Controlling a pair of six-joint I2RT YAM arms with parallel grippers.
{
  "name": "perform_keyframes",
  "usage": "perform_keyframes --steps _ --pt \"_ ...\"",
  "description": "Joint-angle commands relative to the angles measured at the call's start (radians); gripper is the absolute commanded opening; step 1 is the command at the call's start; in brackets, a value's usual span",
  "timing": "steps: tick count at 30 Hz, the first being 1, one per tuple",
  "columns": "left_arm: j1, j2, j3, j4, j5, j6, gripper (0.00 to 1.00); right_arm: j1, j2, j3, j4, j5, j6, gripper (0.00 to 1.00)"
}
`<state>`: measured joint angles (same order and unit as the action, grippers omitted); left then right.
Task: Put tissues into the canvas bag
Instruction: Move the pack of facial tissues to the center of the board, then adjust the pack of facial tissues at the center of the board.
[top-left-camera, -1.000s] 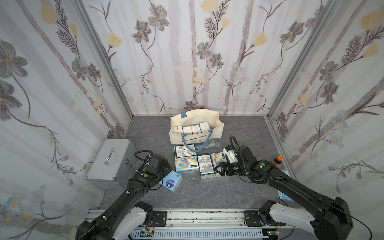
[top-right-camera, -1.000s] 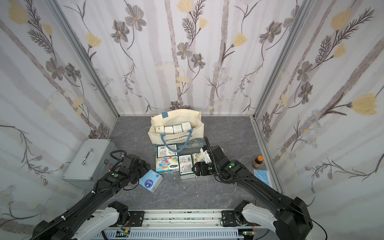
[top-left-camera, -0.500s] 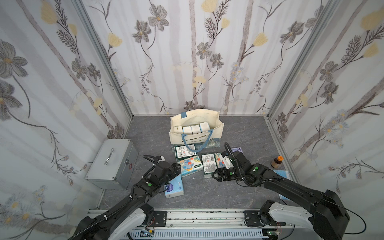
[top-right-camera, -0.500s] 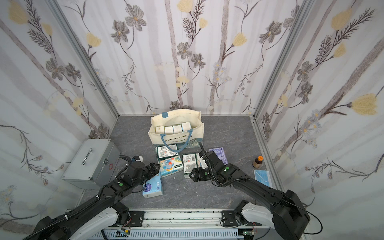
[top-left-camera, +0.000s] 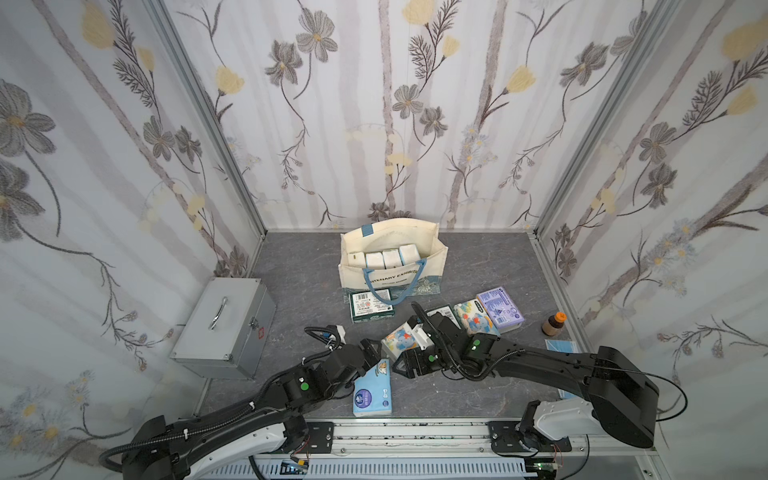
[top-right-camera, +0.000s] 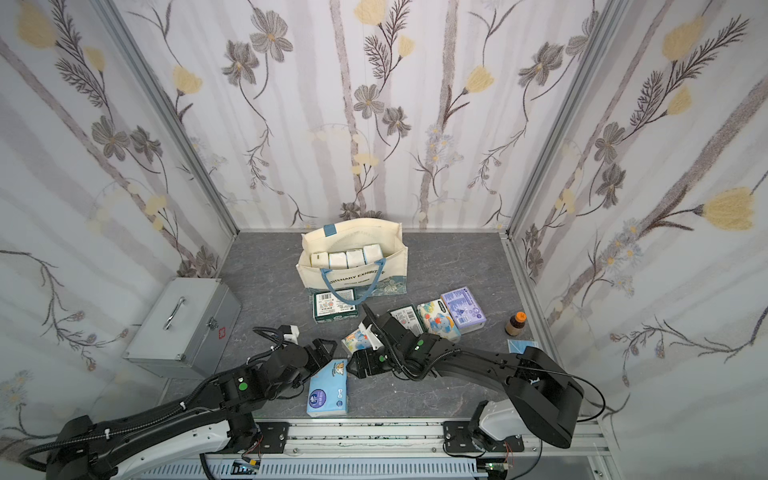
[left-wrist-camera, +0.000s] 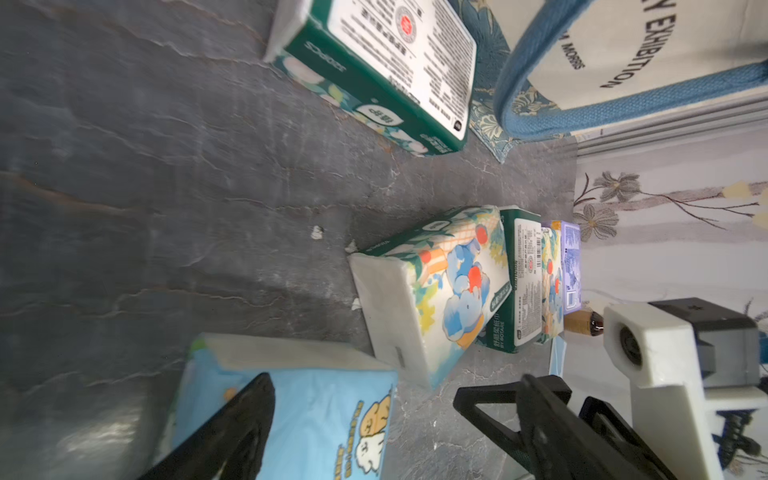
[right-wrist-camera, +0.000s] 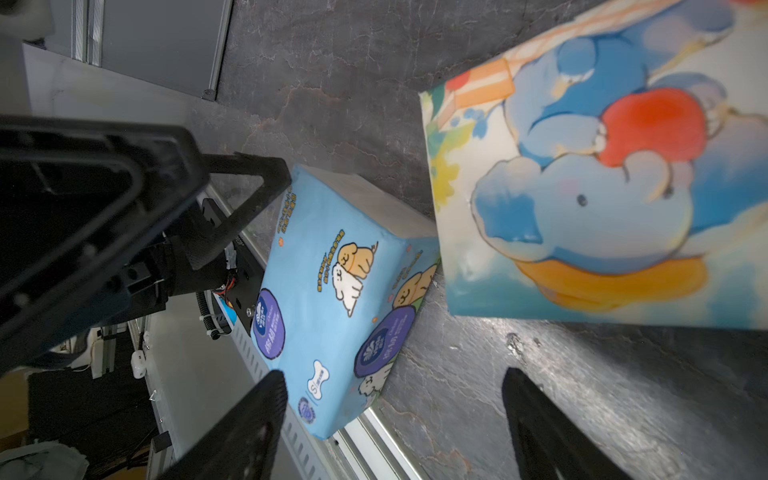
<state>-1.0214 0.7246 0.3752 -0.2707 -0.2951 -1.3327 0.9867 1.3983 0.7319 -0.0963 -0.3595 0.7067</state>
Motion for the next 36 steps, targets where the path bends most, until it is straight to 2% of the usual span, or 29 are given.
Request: perform_keyframes --steps 1,7,11,15,21,24,27,30,32,34,36 --pt "0.000 -0.116 -0.051 -0.204 -0.048 -0.025 0.92 0.015 0.031 0.015 0.064 0.009 0.035 0.82" --pt "-0.016 -0.401 -0.272 -0.184 0.088 -0.178 0.87 0.031 0.142 0.061 0.156 -0.041 0.067 0.82" --pt "-0.095 -0.485 -0.322 -0.136 0.080 -0.218 0.84 0.032 0.246 0.129 0.211 -0.082 0.096 0.82" --pt "-0.187 -0.463 -0.324 -0.018 0.054 -0.226 0.84 0.030 0.333 0.256 0.220 -0.128 0.102 0.81" --pt "-0.267 -0.299 -0.271 0.117 0.033 -0.199 0.84 0.021 0.384 0.394 0.224 -0.198 0.120 0.81" --pt "-0.267 -0.236 -0.205 0.082 0.022 -0.140 0.85 -0.004 0.331 0.400 0.159 -0.184 0.085 0.81" --pt "-0.263 -0.245 -0.139 -0.054 -0.027 -0.088 0.87 -0.049 0.219 0.344 0.079 -0.143 0.041 0.82" --pt "-0.222 -0.322 -0.102 -0.195 -0.048 -0.032 0.86 -0.090 0.071 0.266 -0.037 -0.074 -0.017 0.82" --pt "-0.152 -0.387 -0.096 -0.254 -0.010 0.028 0.82 -0.100 -0.012 0.217 -0.112 -0.017 -0.047 0.83" --pt "-0.034 -0.441 -0.107 -0.272 0.094 0.097 0.76 -0.104 -0.085 0.137 -0.144 0.013 -0.053 0.83" --pt "0.106 -0.435 -0.118 -0.236 0.237 0.158 0.73 -0.106 -0.133 0.069 -0.130 0.020 -0.032 0.83"
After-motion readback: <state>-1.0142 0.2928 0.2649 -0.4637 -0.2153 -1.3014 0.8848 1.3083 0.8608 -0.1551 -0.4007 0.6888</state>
